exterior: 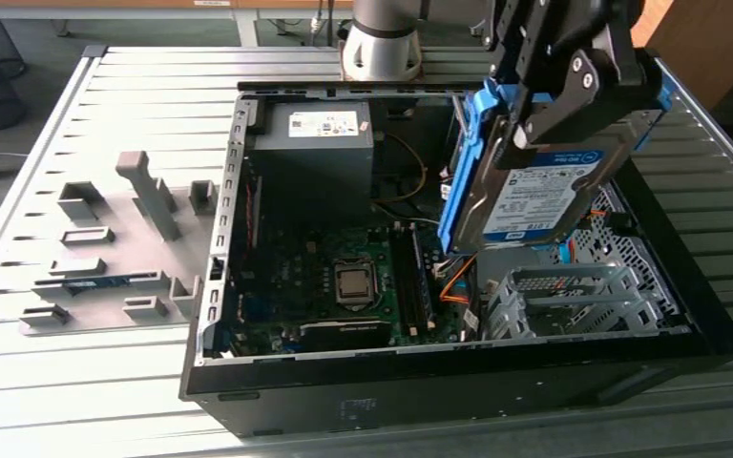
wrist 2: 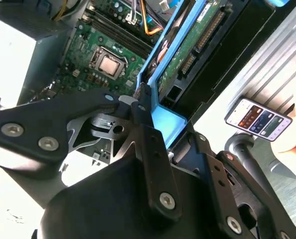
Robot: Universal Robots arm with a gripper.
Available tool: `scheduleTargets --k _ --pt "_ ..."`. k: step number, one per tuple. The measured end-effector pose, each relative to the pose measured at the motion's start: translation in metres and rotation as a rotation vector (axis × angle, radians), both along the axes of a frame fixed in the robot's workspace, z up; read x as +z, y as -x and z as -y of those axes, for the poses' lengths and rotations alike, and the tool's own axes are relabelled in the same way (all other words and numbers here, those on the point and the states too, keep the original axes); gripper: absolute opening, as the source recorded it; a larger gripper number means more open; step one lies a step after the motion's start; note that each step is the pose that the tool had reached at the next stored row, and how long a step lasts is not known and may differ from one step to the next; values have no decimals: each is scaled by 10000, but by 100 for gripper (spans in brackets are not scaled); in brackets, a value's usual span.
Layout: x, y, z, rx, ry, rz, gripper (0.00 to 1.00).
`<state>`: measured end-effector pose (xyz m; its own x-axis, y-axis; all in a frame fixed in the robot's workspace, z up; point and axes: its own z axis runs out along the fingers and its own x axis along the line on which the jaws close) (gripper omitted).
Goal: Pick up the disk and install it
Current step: 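Insert the disk into the insertion slot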
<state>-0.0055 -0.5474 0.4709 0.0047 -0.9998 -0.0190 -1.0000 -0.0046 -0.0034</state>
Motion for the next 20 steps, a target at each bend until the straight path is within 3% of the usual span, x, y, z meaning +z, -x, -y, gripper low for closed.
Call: scheduleTargets --k 4,15,20 --pt "-11 -23 46 -37 0 0 37" --pt "-64 -362 53 -38 0 -1 37" --pt "-73 -382 106 -89 4 -1 37"
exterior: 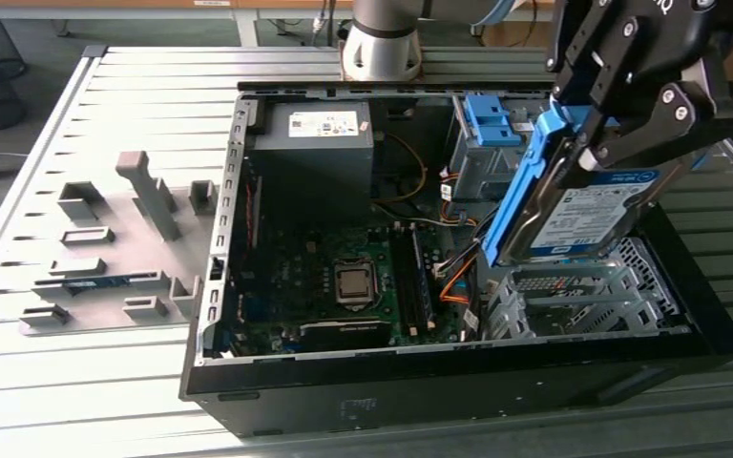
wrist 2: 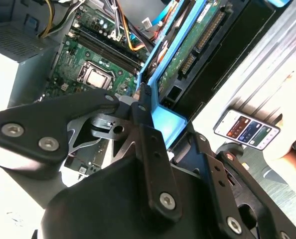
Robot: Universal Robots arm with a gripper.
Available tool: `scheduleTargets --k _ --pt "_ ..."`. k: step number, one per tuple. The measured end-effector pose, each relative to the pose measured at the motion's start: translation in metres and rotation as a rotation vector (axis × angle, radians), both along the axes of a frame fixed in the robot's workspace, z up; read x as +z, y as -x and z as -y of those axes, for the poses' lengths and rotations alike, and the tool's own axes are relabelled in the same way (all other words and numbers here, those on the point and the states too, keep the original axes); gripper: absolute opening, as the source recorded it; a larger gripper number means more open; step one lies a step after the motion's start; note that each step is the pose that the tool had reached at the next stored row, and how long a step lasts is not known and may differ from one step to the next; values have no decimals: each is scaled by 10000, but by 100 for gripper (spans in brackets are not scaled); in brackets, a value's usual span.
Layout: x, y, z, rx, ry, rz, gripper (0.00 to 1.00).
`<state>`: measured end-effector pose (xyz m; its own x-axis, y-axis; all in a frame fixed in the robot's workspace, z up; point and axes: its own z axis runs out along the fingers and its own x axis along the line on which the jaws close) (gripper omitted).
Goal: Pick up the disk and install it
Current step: 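Insert the disk into the insertion slot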
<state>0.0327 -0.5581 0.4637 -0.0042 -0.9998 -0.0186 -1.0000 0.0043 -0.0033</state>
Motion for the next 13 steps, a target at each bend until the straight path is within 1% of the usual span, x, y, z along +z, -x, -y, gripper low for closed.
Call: scheduleTargets --k 2,4,8,9,10,13 --pt "-2 0 15 -63 0 0 37" --pt "-12 -23 16 -98 1 0 37" --pt "-43 -131 16 -102 1 0 37" --pt "-55 -182 17 -101 1 -1 37" --pt "-61 -207 18 -101 3 -4 37" --pt "-68 -241 29 -103 1 -35 37"
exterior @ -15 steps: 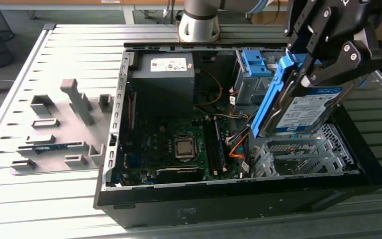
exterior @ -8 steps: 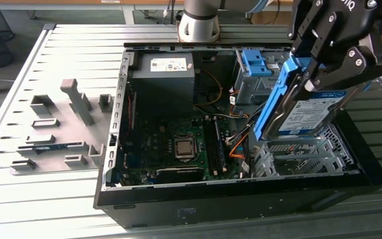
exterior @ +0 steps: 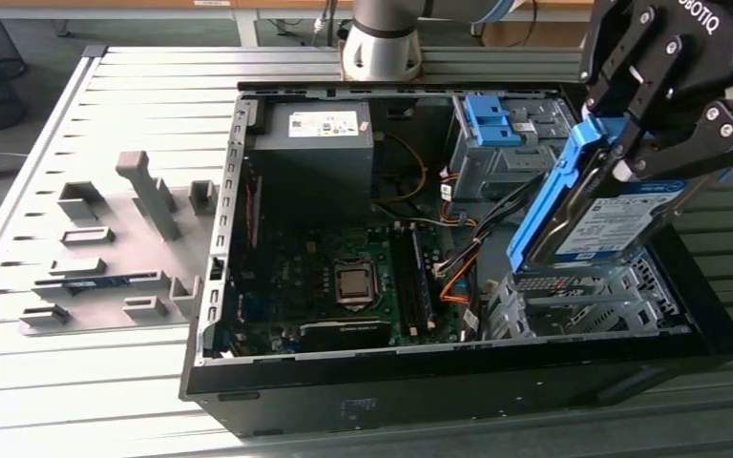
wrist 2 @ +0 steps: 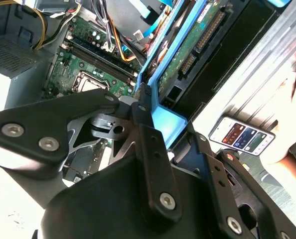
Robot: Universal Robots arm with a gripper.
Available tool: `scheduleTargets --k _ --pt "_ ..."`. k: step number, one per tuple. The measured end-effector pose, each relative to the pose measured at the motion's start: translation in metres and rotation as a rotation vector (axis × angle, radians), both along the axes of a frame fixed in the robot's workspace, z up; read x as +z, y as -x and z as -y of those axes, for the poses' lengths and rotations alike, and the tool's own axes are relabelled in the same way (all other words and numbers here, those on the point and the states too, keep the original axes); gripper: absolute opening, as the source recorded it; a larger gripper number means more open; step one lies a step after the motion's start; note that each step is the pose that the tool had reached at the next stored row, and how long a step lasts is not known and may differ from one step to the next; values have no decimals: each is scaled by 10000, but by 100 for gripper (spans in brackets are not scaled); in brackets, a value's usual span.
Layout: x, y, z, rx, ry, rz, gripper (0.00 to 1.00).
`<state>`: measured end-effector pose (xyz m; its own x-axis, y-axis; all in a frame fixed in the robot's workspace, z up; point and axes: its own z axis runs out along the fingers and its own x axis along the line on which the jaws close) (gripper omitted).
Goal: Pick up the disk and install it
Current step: 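Insert the disk into the insertion slot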
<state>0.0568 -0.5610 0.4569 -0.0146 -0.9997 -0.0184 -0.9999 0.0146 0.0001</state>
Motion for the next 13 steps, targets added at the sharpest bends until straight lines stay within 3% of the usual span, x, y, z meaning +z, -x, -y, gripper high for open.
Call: scheduleTargets --k 5,13 --pt "-12 -1 69 -67 -1 -19 37" --pt "-95 -81 73 -151 0 -27 37"
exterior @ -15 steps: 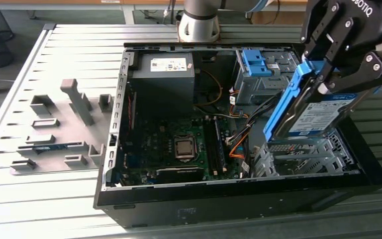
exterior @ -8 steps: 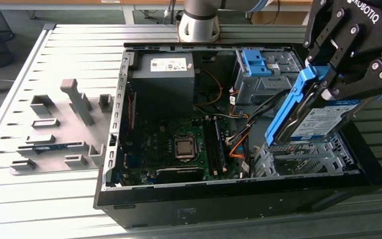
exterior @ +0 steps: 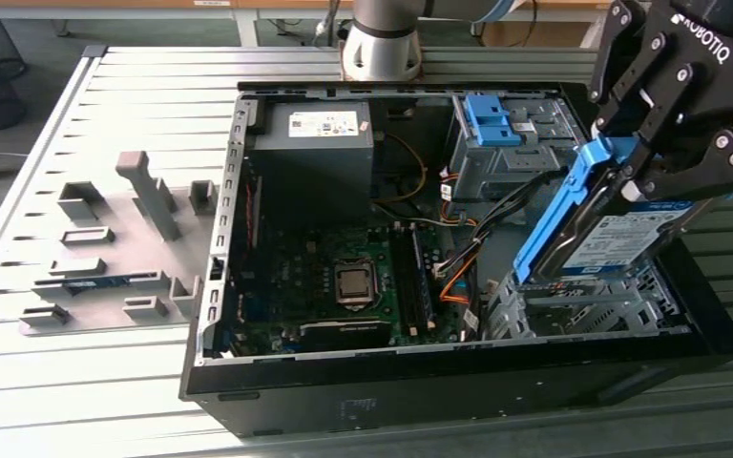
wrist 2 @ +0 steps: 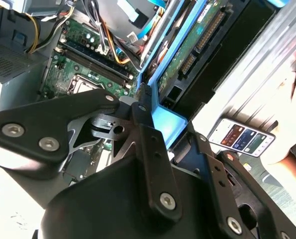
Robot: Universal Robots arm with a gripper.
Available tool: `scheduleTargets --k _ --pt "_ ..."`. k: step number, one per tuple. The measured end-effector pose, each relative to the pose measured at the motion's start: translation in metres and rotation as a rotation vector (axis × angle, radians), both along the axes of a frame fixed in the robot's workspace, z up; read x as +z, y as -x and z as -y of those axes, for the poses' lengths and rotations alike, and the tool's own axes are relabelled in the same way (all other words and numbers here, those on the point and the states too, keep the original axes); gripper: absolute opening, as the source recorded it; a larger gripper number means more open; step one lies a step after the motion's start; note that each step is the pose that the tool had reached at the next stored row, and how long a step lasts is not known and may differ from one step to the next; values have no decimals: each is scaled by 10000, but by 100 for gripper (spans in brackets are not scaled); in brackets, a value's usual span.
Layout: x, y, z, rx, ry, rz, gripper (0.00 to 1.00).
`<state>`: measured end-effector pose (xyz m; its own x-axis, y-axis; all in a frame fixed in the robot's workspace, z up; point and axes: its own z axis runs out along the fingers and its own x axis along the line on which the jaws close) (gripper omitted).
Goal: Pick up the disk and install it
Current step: 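Insert the disk into the insertion slot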
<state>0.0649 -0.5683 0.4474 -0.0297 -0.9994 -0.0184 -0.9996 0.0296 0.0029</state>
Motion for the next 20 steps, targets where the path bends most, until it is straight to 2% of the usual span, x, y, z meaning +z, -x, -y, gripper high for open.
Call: scheduleTargets --k 5,20 --pt "-48 -11 0 -5 0 0 37" --pt "-125 -34 17 -293 0 0 37"
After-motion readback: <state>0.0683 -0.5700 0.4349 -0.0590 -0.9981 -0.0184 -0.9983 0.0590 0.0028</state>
